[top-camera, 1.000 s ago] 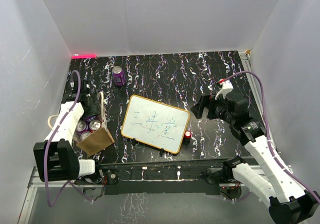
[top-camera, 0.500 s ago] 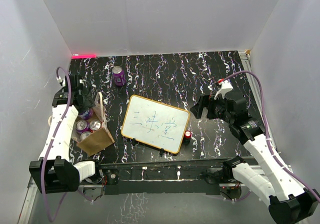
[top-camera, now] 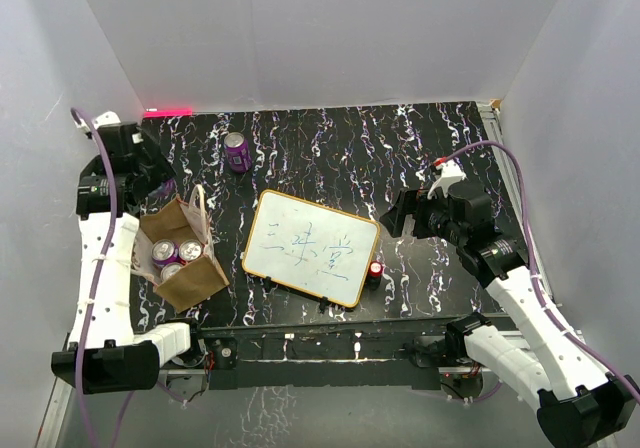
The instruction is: Take the beverage out of the canvas bag
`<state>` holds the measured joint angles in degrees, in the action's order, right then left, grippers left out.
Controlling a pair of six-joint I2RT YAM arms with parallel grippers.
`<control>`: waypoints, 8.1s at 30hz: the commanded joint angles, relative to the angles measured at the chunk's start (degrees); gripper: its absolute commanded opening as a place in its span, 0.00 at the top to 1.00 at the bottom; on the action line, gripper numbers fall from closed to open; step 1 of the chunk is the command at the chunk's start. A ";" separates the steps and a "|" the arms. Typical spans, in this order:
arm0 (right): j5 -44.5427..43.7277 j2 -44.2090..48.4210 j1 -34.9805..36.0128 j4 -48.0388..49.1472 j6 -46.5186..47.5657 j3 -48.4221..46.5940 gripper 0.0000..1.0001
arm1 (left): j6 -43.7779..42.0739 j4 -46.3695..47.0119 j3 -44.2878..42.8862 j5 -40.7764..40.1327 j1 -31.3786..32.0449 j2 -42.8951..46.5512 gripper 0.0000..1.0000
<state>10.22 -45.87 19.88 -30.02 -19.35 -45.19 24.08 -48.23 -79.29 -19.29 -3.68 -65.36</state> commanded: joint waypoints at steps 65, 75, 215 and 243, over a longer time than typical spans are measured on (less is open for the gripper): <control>-1.95 0.16 0.28 1.95 -0.15 -0.69 0.02 | -8.16 5.61 -38.25 9.85 3.78 -59.43 0.26; -1.77 0.24 0.24 1.83 -0.08 -0.69 0.02 | -8.39 5.30 -36.46 12.57 3.78 -50.81 0.14; 0.00 -1.93 1.89 1.37 0.39 -0.73 0.02 | 6.41 28.50 -8.40 45.96 0.06 -10.63 0.76; -0.84 -2.48 1.84 1.37 0.35 -0.78 0.02 | -7.77 4.71 -53.25 15.39 21.89 -66.55 0.74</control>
<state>10.22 -48.75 21.39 -31.16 -19.49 -45.19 18.06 -46.33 -129.62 -0.56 18.20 -134.50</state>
